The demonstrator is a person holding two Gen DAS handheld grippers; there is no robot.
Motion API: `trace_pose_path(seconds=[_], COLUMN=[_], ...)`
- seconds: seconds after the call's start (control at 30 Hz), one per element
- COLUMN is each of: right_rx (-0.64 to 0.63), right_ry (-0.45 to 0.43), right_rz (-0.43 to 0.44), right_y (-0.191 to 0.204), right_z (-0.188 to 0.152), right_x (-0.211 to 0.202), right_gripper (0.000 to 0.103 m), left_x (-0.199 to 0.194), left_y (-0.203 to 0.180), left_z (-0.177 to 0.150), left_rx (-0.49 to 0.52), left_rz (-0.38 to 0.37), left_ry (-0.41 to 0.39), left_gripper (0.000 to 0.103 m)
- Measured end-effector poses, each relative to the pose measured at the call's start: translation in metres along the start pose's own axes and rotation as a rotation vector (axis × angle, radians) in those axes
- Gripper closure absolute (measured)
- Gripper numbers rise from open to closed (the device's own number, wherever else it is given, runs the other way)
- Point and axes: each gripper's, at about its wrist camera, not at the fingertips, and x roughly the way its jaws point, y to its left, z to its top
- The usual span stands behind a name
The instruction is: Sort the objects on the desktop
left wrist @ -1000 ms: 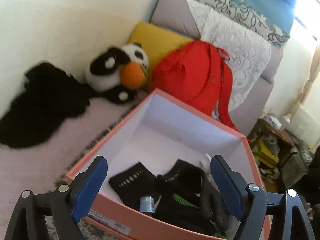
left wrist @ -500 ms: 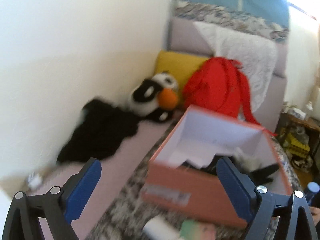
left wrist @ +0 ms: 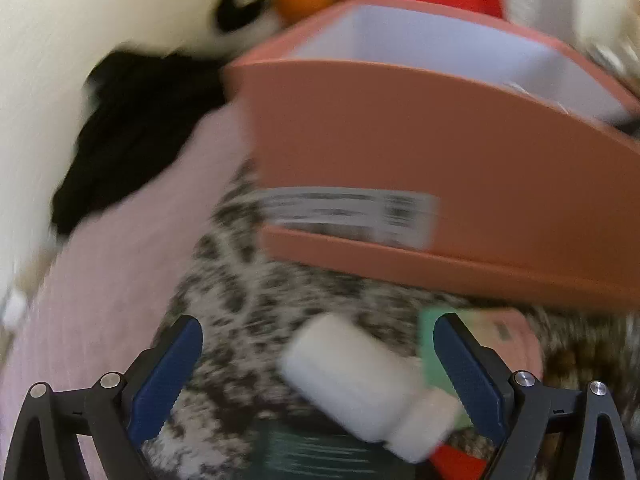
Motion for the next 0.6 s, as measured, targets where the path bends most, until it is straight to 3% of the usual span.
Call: trace_pose_path(seconds=[0.1, 0.23, 0.27, 0.3, 0.33, 0.4, 0.43, 0.5, 0.6], right_rx=[0.002, 0.009, 0.012, 0.015, 0.017, 0.021, 0.022, 0.022, 0.006], right_ry=[0.003, 0.003, 0.003, 0.003, 0.004, 0.003, 0.002, -0.003, -0.021], right_rz=[0.005, 0.011, 0.013, 0.013, 0.011, 0.008, 0.008, 0.007, 0.007], right_y=[-0.002, -0.005, -0.006, -0.007, -0.008, -0.009, -0.009, -0.008, -0.005], right_z=[0.001, 0.001, 0.001, 0.001, 0.002, 0.002, 0.002, 0.002, 0.004], right_x=[0.004, 0.006, 0.007, 0.007, 0.007, 0.006, 0.006, 0.004, -0.001], right_gripper=[0.045, 0.044, 0.044, 0.044, 0.044, 0.044, 0.044, 0.044, 0.044], left_x=[0.005, 0.026, 0.028, 0.029, 0.029, 0.026, 0.024, 0.017, -0.009], left_y=[-0.012, -0.001, 0.002, 0.004, 0.005, 0.009, 0.011, 0.023, 0.036], left_z=[-0.004, -0.006, -0.007, -0.007, -0.007, -0.005, -0.005, -0.003, 0.003], left_rx=[0.05, -0.003, -0.022, -0.043, -0.065, -0.108, -0.124, -0.194, -0.252], left_rz=[0.035, 0.084, 0.062, 0.026, -0.01, -0.07, -0.082, -0.141, -0.196], left_ry=[0.022, 0.102, 0.106, 0.101, 0.094, 0.078, 0.069, 0.049, -0.039], left_gripper=[0.006, 0.006, 0.007, 0.017, 0.036, 0.038, 0.05, 0.057, 0.058])
